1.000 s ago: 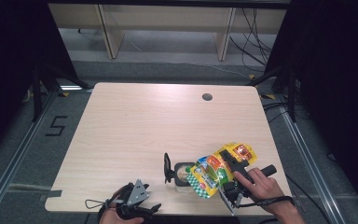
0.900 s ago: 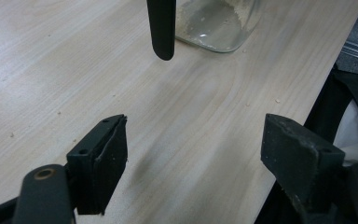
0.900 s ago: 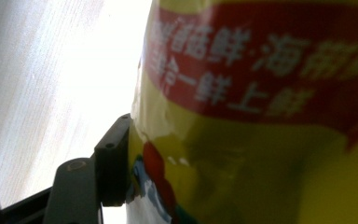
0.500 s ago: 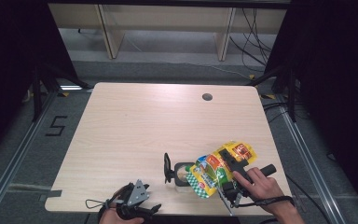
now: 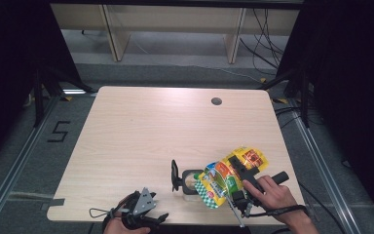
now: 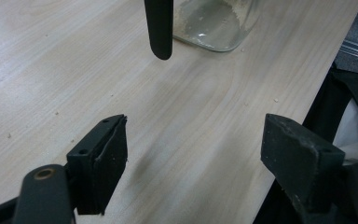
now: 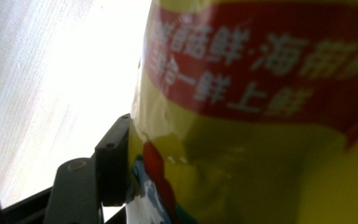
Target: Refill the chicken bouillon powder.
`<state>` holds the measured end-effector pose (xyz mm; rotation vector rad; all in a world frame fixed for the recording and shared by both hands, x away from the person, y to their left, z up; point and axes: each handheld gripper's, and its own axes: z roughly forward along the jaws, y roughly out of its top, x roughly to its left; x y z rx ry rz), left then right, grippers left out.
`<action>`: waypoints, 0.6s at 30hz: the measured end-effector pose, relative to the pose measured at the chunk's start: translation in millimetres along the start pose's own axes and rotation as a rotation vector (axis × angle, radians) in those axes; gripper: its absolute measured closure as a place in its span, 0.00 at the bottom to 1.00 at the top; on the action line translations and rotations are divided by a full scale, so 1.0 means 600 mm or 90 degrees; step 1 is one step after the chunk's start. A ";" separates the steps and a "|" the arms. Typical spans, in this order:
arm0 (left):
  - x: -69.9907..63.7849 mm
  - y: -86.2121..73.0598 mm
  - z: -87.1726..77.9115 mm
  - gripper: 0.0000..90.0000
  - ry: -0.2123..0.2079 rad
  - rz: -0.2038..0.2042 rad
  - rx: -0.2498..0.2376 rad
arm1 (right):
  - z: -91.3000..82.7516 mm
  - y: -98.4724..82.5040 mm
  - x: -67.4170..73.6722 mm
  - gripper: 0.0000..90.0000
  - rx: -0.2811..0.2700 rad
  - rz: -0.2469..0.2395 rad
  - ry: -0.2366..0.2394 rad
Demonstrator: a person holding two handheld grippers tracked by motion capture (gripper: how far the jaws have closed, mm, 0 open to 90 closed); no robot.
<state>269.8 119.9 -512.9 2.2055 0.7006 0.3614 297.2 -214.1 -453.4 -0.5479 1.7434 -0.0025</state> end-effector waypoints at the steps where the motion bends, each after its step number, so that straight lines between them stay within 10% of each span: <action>1: 0.000 0.000 0.000 0.25 0.000 0.001 0.001 | 0.000 0.000 0.000 0.39 0.001 -0.002 -0.003; 18: 0.003 0.000 -0.001 0.25 0.001 0.008 0.009 | -0.003 0.000 -0.002 0.39 0.000 -0.012 -0.001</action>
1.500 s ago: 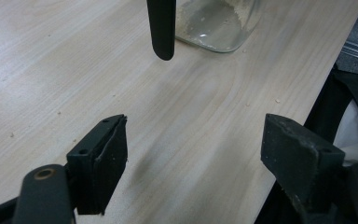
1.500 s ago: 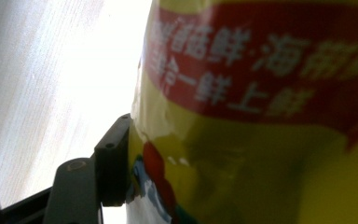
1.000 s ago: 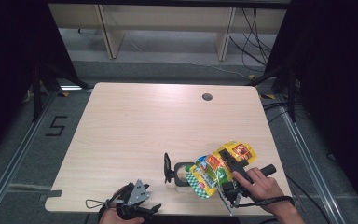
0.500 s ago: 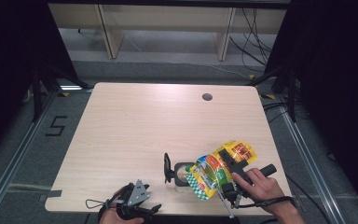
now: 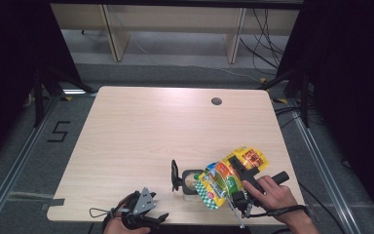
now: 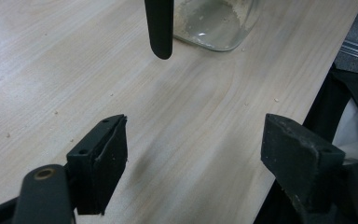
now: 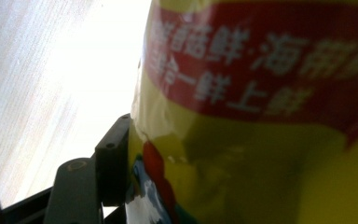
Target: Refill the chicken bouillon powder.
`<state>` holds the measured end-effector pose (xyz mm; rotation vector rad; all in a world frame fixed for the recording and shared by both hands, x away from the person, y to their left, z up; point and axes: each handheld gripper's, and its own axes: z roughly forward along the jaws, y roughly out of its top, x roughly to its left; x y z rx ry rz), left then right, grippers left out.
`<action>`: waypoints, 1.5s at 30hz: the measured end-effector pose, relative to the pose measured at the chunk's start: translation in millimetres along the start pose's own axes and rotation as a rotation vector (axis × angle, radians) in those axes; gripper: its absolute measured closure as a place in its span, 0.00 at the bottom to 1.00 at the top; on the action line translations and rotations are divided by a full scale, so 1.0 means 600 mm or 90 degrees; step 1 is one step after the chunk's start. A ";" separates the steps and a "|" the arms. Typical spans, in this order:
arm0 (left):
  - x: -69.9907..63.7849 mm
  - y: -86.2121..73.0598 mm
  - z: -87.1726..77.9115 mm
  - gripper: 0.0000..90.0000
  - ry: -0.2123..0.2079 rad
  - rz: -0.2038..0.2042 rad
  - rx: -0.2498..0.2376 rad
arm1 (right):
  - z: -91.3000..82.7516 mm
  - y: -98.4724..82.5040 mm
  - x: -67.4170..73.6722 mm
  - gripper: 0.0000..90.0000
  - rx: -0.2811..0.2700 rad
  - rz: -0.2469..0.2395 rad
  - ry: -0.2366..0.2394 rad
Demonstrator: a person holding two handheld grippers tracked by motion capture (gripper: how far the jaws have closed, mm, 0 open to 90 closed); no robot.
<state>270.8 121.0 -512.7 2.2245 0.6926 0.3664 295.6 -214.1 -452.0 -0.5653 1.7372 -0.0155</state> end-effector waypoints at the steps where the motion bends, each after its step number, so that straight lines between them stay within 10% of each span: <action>1: -0.001 0.000 0.001 0.25 -0.001 -0.006 -0.005 | 0.000 0.000 -0.001 0.39 -0.001 -0.002 0.002; 45: -0.002 0.001 0.001 0.25 0.001 0.001 -0.004 | -0.009 0.001 -0.006 0.39 0.007 -0.023 -0.005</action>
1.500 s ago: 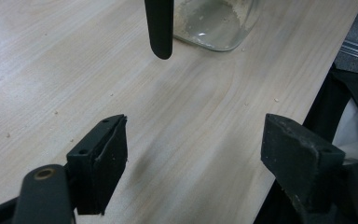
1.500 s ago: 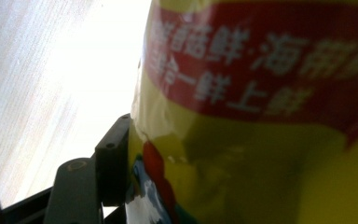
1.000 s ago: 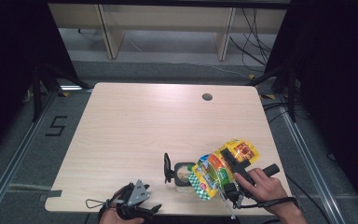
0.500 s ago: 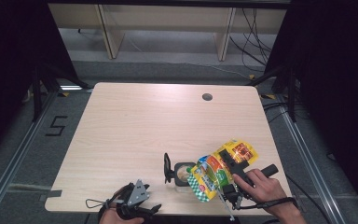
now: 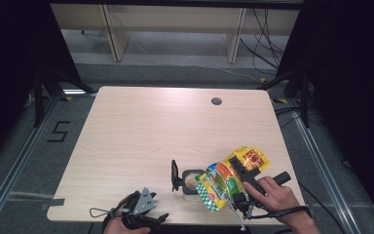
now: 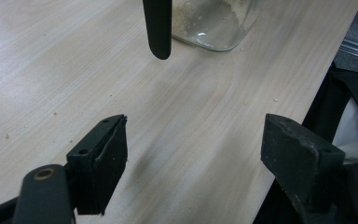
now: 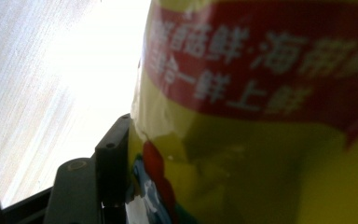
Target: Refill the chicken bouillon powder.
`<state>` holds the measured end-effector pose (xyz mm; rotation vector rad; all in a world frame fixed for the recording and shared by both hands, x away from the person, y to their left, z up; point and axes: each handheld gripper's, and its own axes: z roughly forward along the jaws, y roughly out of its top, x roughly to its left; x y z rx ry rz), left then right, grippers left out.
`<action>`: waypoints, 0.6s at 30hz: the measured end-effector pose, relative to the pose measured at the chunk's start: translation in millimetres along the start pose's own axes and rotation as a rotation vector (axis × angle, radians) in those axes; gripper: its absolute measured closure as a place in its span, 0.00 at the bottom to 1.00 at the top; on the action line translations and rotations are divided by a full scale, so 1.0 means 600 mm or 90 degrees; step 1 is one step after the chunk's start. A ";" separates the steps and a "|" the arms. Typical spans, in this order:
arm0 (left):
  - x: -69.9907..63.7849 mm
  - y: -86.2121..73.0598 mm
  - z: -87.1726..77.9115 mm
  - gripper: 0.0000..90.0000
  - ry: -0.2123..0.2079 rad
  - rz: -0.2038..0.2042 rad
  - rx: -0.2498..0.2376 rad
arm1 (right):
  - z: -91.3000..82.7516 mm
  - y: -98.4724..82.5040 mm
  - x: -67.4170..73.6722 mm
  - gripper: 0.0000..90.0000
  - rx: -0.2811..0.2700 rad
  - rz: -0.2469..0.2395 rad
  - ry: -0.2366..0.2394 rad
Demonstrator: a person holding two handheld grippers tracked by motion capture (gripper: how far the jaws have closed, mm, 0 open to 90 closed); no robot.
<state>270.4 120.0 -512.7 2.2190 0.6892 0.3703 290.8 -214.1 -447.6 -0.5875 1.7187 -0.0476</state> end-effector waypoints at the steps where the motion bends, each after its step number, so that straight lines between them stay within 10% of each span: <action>1: 0.000 0.000 0.000 0.25 0.000 -0.001 0.000 | 0.000 0.000 0.000 0.39 0.000 -0.001 0.001; 18: -0.001 0.000 0.001 0.25 -0.007 -0.013 -0.007 | 0.000 0.000 0.000 0.39 -0.007 -0.002 -0.001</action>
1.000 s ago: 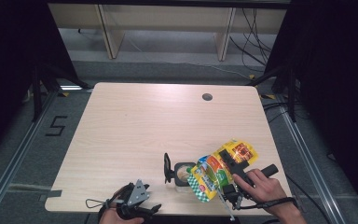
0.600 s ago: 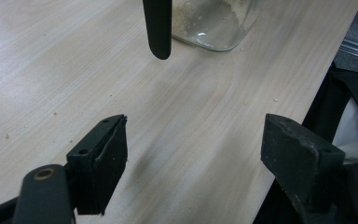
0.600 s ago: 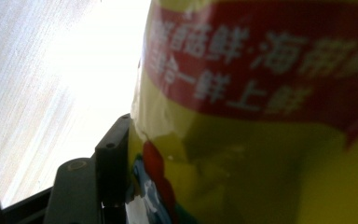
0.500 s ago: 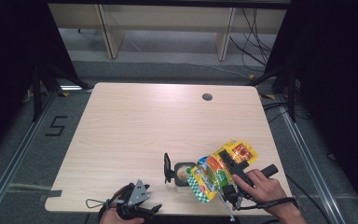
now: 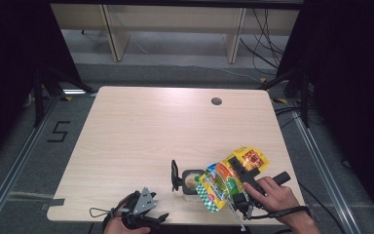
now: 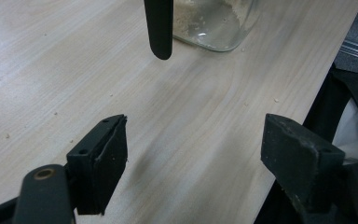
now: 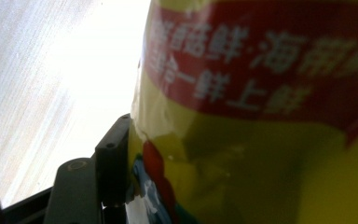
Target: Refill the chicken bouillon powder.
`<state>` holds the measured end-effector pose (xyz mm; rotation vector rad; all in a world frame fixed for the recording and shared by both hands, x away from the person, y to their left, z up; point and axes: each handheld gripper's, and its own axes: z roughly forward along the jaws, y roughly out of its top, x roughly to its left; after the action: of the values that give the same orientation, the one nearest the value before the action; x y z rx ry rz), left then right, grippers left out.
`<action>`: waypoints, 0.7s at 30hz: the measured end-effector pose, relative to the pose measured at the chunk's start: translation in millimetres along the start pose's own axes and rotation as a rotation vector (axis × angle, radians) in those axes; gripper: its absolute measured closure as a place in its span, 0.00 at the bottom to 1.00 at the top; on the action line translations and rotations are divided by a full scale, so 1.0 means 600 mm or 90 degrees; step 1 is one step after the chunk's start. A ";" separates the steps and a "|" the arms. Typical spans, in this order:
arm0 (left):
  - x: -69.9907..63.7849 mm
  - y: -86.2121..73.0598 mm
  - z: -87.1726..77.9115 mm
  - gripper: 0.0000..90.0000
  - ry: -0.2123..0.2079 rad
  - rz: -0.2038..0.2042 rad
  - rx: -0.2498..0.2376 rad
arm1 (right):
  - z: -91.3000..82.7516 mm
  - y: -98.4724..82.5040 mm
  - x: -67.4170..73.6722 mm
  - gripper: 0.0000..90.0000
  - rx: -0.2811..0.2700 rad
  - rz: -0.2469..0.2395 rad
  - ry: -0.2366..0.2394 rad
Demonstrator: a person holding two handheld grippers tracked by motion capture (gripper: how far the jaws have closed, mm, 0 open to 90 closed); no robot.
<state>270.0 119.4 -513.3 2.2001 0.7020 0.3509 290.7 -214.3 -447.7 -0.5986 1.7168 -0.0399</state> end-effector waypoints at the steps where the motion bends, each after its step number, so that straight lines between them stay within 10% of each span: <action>1: 0.001 0.000 0.000 0.25 0.005 0.004 0.003 | 0.000 0.000 0.000 0.39 0.001 0.000 0.001; 21: 0.001 0.001 -0.001 0.25 0.005 0.002 0.001 | -0.002 0.000 0.001 0.39 0.001 -0.008 0.001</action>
<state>270.6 119.9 -512.7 2.2027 0.7030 0.3605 289.9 -215.0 -448.1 -0.6085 1.7139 -0.0509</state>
